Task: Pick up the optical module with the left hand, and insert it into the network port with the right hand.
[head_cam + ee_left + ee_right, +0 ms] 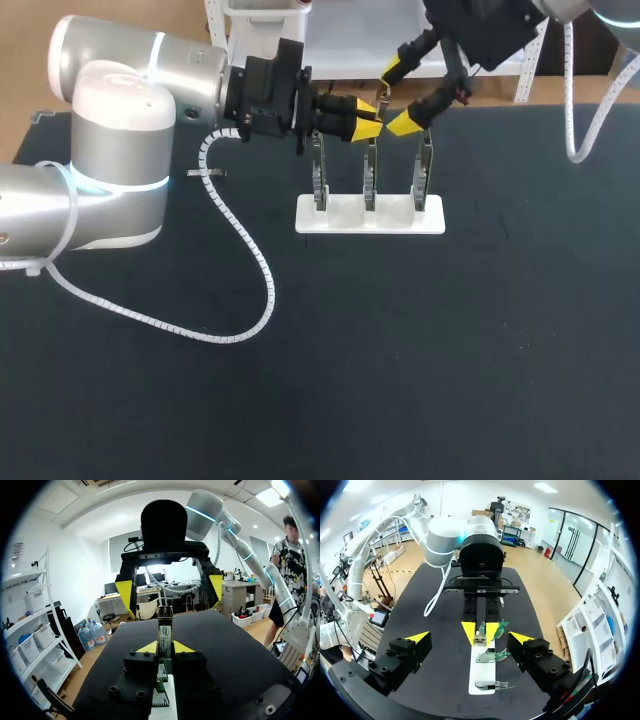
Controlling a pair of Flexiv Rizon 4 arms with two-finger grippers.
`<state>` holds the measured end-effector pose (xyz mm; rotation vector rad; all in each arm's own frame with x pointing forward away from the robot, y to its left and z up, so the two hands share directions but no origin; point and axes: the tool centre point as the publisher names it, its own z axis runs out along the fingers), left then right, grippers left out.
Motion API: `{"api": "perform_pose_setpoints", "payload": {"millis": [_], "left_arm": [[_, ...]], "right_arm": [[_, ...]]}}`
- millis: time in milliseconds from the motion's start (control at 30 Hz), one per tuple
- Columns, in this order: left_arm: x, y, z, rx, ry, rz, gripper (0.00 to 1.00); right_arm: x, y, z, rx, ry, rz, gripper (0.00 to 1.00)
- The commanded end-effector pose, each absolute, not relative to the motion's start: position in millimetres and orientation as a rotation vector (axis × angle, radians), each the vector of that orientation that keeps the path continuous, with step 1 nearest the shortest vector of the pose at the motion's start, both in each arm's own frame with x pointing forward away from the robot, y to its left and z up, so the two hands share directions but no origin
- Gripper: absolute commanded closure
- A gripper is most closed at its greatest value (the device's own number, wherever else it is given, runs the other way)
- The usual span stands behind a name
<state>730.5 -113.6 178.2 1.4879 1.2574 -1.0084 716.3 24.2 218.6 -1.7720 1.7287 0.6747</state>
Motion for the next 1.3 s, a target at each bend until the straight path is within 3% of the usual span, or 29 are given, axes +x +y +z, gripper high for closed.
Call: {"api": "perform_pose_setpoints", "payload": {"millis": [33,1300], "left_arm": [[732.0,-113.5,178.6,1.492,1.258,-1.011,1.00],[732.0,-113.5,178.6,1.492,1.258,-1.011,1.00]], "right_arm": [[722.3,25.0,216.0,-1.767,1.720,0.676,0.00],[752.3,36.4,204.5,-1.737,1.700,0.731,0.00]]}}
